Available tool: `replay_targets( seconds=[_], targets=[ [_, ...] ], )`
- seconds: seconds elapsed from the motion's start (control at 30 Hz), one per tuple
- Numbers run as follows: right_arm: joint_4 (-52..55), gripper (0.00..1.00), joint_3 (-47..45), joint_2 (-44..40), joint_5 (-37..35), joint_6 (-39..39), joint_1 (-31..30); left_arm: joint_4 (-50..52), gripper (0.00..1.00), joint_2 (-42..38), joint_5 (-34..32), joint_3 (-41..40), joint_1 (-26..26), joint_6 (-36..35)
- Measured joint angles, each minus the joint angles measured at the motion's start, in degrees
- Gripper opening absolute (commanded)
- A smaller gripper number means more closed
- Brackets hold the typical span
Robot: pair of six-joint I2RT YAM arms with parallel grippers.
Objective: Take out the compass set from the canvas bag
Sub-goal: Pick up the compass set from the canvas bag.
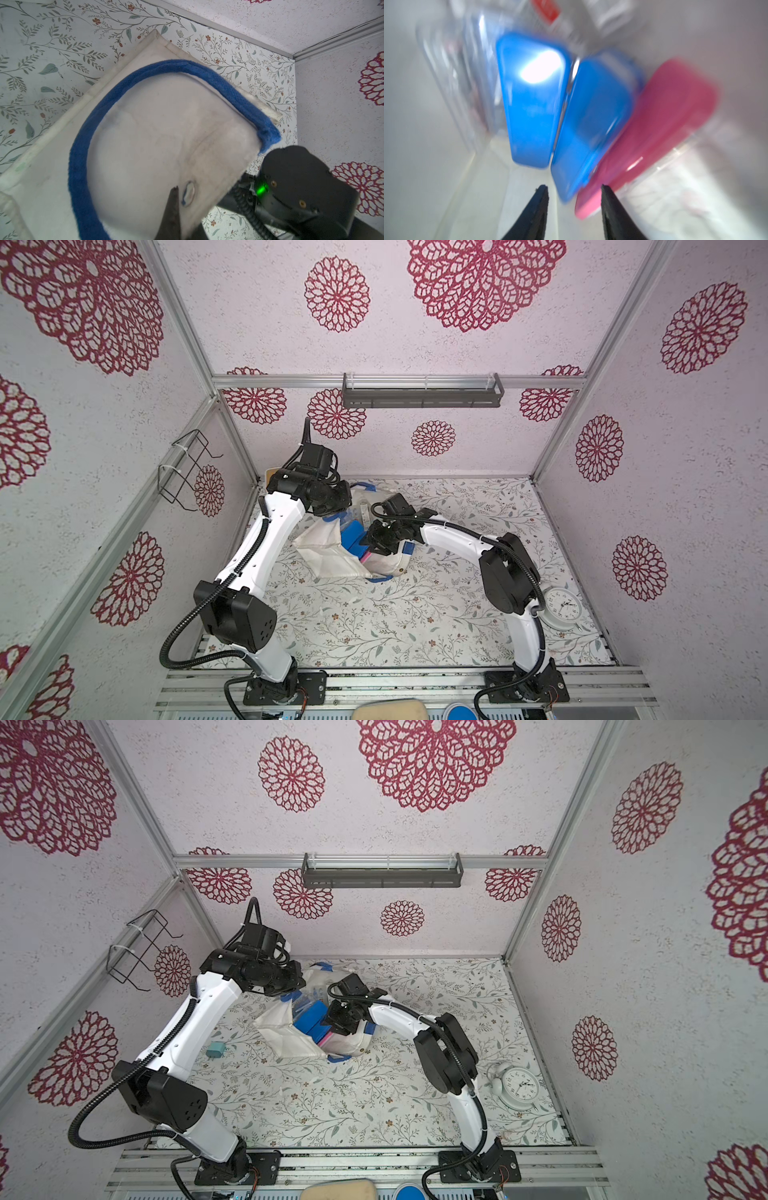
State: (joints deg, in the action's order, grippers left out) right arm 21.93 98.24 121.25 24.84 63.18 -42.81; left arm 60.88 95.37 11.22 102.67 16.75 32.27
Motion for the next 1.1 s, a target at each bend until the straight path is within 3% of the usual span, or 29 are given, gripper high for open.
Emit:
replay_targets(
  seconds=[0.4,0.63,0.83,1.1],
  targets=[
    [0.7,0.48,-1.8,0.0,-2.2,4.0,0.9,-0.6,0.00,-0.2,1.0,-0.5,0.8,0.1],
    [1.0,0.35,-4.8,-2.7,-2.1,4.0,1.1,-0.5,0.00,-0.1,1.0,-0.4,0.8,0.1],
    [1.0,0.37,-12.2,-9.8,-2.2,5.0,2.3,-0.5,0.00,0.6,1.0,0.3,0.8,0.1],
    [-2.0,0.42,-12.5,-8.5,-2.8,7.4,2.8,-0.5,0.00,0.9,1.9,0.4,0.8,-0.3]
  ],
)
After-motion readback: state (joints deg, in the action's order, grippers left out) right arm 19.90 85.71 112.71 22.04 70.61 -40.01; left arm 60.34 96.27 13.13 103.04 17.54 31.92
